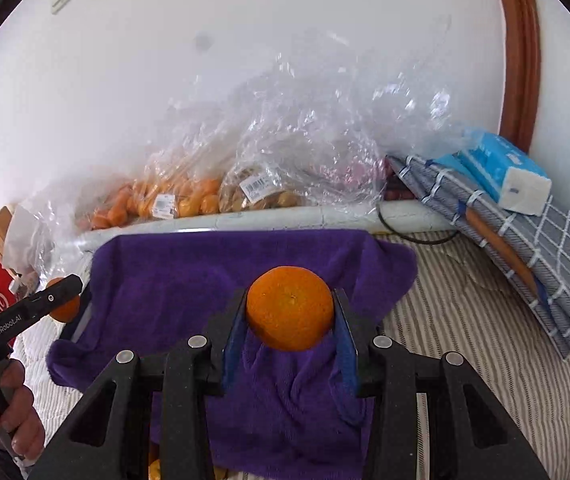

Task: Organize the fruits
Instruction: 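Carry the left tool's orange onto the purple towel and open while the right tool does likewise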

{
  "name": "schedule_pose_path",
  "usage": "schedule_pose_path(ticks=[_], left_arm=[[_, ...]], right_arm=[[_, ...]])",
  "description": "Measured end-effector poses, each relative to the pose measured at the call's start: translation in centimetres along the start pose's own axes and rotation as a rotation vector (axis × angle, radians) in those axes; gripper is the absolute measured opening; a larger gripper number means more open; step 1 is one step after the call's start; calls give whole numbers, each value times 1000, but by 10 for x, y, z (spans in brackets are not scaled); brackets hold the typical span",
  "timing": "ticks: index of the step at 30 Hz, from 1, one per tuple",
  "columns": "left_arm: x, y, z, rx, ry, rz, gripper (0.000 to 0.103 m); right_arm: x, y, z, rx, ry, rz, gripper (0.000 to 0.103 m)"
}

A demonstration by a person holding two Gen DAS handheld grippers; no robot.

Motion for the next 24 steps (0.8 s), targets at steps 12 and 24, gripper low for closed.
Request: schedule_pose_path(ticks=[12,24], left_arm=[[21,7,-20,7,74,4,41],[26,3,-29,39,124,16,41]], right_arm=[[40,5,-33,-37,92,1,40],[39,-2,-34,-3,105,-4,61]])
Point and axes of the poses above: each gripper's, at about its wrist camera, not at the fingertips, and x roughly the way its jaws point, y to its left, z to its top, the point moved 9 cm from there along x, roughly the way its jaws point, and after that the axes turned 14 degrees about -z, right-handed, at the moved point
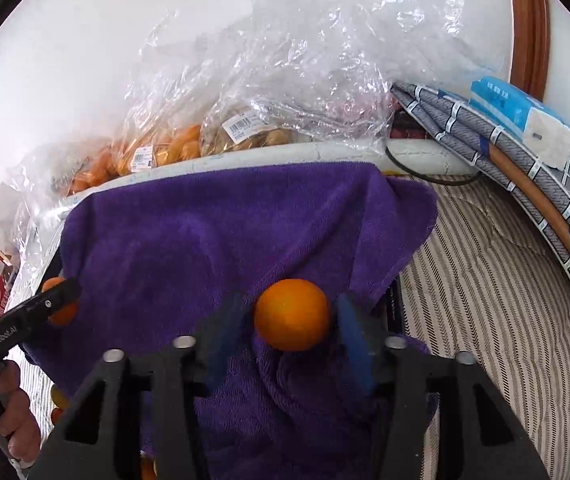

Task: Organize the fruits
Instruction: 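Carry the left tool's orange onto the purple towel and open while the right tool does likewise, then pull both open tools back from the towel toward the loose fruit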

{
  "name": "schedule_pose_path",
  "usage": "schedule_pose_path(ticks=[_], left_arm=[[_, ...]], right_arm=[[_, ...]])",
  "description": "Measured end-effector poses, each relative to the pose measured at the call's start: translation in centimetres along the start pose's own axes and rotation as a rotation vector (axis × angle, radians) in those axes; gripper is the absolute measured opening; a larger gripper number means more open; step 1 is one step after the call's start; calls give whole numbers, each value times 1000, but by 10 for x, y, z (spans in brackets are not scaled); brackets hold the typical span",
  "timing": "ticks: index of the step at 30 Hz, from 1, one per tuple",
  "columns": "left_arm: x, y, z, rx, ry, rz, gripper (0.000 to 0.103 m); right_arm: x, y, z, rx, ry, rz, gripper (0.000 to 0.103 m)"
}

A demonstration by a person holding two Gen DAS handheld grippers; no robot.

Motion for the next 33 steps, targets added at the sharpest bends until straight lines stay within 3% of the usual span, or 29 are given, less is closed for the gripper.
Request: schedule_pose_path(ticks=[1,3,7,17,21,25,29,33], left_arm=[[0,0,0,0,0,1,41],[-1,-1,0,2,-4,-4,41],[-11,-4,4,0,-40,-17,48],[-46,-21,16,51,-138,-23,47],[-66,-38,13,80,-161,-67,47],[-88,-45,-7,81,-156,-99,47],[-105,-37,-37,102,-109,-62,47],[-121,-21,-64,110,-67,-32,48]], right_arm=[[-3,-2,1,7,-15,-7,70],[-8,-5,2,14,-34,-13,75],[-16,-10,4,40,-49,-25,76],[-75,-10,-4,59,-129,-2,76],[-100,-21,-13,76,-191,-95,76],[-112,-29,-29,47,-155,-139,76],[-122,-24,-54,36,-92,-73,76],[-127,-12,-78,10,-75,-65,76]])
Point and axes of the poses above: each gripper's, at about its wrist camera, not at the fingertips, and x roughly the way its jaws point, y to its left, z to its top, the point moved 9 cm from there along x, roughly the way its jaws point, and after that the axes turned 14 degrees about -z, right-handed, at the moved point
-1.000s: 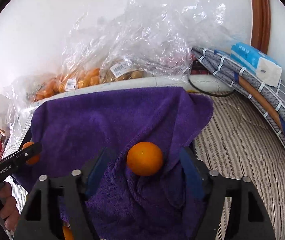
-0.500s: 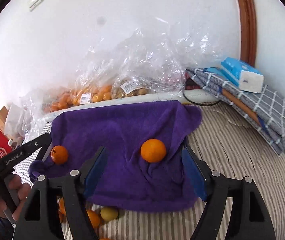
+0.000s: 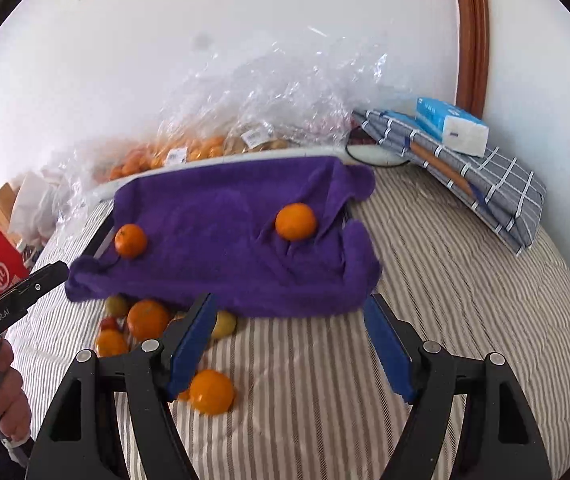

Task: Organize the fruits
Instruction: 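Pull both open tools back from the towel toward the loose fruit, then grasp an orange with the left tool while the right tool grasps another orange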

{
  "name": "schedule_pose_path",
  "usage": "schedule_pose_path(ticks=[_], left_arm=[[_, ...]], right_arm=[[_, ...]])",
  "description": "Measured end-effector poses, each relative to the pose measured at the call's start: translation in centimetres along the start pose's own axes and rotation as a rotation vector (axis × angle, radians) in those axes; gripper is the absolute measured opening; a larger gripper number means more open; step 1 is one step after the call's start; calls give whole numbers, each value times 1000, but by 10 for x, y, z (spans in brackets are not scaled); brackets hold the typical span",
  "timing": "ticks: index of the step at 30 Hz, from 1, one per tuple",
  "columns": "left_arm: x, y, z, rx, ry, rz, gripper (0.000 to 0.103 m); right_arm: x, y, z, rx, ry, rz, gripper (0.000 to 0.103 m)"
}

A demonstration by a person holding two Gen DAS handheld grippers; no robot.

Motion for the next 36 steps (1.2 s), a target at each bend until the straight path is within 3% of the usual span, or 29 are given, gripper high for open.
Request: schedule_pose_path(ticks=[3,7,11,14,25,27,31,36], left_arm=[[-7,12,-20,-11,47,27,48],[-10,23,-43,-6,90,51,48],[-6,25,-55,-18,118,26,48],[-2,26,-61,-28,133,15,48],[4,22,-62,-30,143,-12,48],[5,19,-62,-31,151,-10,48],[13,6,-59,-78,178,-76,48],[29,-18,-57,-46,199,-110,47]], right_arm=[[-7,13,-20,-14,3,33,74],[-8,30,-44,-51,16,42,64],[-3,41,-60,-62,59,83,58],[3,45,-67,-81,71,66,50],[35,41,-60,-41,116,64,45],[40,41,-58,-45,119,58,36],[39,38,-57,-79,100,47,33],[35,15,-59,-68,83,26,33]])
Point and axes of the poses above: each gripper's, at about its wrist camera, not at the fingertips, and x roughly the way its jaws point, y to its left, z to its top, the point moved 9 cm from there along x, roughly the way its jaws point, and after that the axes turned 14 degrees about -z, right-handed, at the moved point
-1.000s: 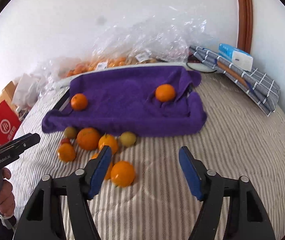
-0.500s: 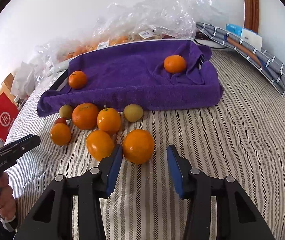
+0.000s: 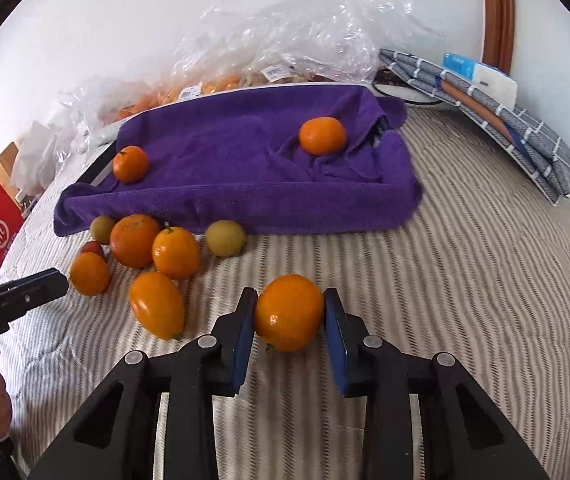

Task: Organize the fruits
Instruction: 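Grasp an orange with the left tool while the right tool grasps another orange, then lift the left tool's orange onto the towel and release while the right tool places its orange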

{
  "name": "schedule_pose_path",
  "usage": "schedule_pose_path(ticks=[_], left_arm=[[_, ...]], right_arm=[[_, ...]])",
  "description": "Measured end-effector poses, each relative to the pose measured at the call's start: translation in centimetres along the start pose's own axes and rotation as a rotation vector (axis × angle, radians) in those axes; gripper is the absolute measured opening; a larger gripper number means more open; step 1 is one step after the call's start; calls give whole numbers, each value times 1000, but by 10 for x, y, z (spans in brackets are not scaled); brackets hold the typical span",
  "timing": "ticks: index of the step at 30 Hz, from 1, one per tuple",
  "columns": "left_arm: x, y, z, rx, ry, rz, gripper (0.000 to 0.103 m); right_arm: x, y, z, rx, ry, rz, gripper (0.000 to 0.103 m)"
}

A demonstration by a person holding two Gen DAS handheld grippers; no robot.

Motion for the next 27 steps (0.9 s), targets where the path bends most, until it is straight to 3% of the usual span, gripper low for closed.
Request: schedule_pose_path(ticks=[9,11,27], left_arm=[[23,-21,7,4,8,-20,46],[27,-20,8,-1,5,-7,33],[15,-21,7,50,-79,44,33]], right_arm=[[-1,-9,-4,36,9,72,33],[-1,-8,-4,33,8,73,33],[-14,-5,-2,0,-77,43,33]])
Point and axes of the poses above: each gripper's, at about its wrist camera, not at the fingertips, and x roughly the way its jaws point, y to its left, z to its top, the point moved 9 cm from there along x, roughly the way its jaws point, and after that the axes turned 14 degrees about -z, right-handed, at the moved point
